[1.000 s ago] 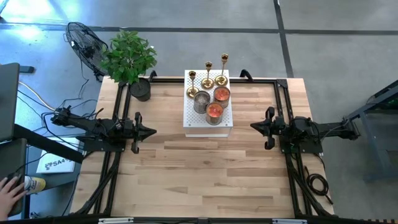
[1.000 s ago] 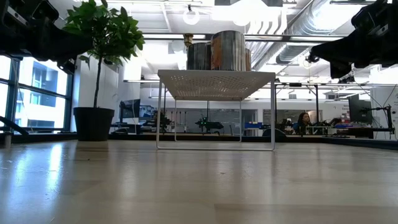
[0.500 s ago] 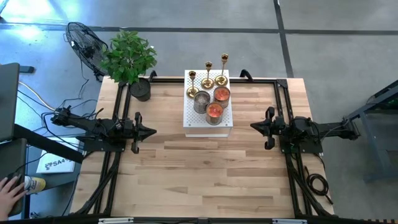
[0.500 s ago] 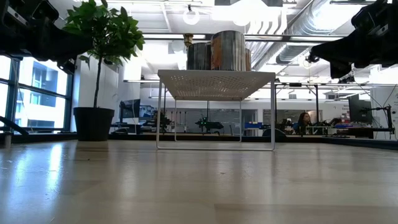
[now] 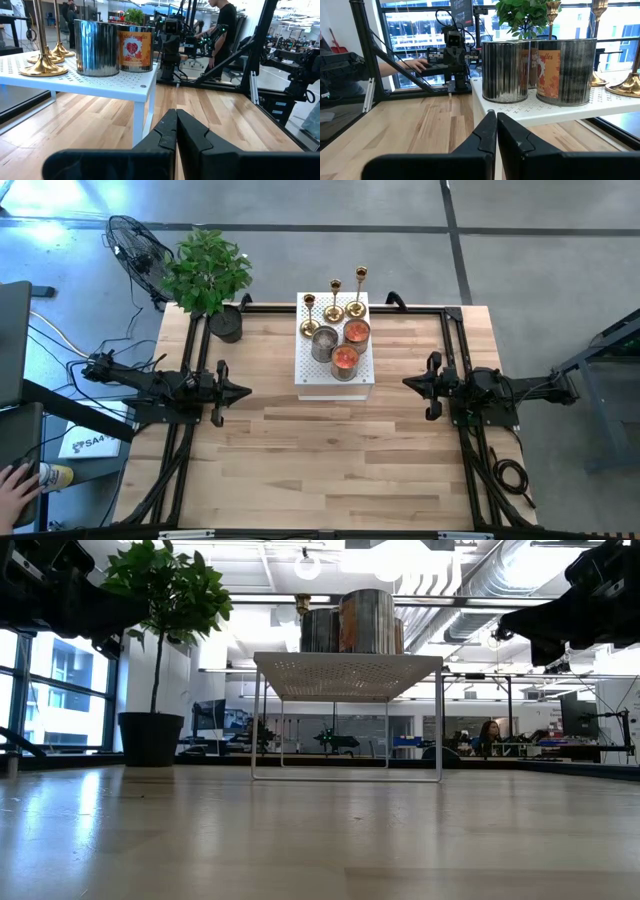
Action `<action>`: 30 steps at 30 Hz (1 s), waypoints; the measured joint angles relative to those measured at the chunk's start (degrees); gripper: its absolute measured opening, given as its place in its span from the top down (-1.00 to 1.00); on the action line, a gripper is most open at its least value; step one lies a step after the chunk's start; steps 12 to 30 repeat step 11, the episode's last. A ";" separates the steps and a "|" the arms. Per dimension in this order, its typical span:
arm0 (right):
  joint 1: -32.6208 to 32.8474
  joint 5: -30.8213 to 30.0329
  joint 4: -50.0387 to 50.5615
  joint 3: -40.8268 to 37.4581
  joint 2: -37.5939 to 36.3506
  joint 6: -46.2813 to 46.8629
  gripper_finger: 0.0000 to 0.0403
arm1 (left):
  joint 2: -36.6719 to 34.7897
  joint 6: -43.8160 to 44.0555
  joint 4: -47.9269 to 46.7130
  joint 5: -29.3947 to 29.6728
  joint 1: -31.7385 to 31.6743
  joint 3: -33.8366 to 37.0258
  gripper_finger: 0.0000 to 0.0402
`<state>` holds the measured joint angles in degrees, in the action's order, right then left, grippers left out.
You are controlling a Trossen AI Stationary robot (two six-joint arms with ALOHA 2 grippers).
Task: Pick & Place candle stick holders
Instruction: Return to Home Position
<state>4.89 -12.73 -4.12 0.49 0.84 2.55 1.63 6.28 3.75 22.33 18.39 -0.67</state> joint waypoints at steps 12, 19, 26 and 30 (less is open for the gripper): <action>0.00 0.00 0.00 0.00 0.00 0.00 0.97 | 0.00 0.00 0.00 0.00 0.00 0.00 0.99; 0.00 0.00 0.00 0.00 0.00 0.00 0.97 | 0.00 0.00 0.00 0.00 0.00 0.00 0.99; 0.00 0.00 0.00 0.00 0.00 0.00 0.97 | 0.00 0.00 0.00 0.00 0.00 0.00 0.99; 0.00 0.00 0.00 0.00 0.00 0.00 0.97 | 0.00 0.00 0.00 0.00 0.00 0.00 0.99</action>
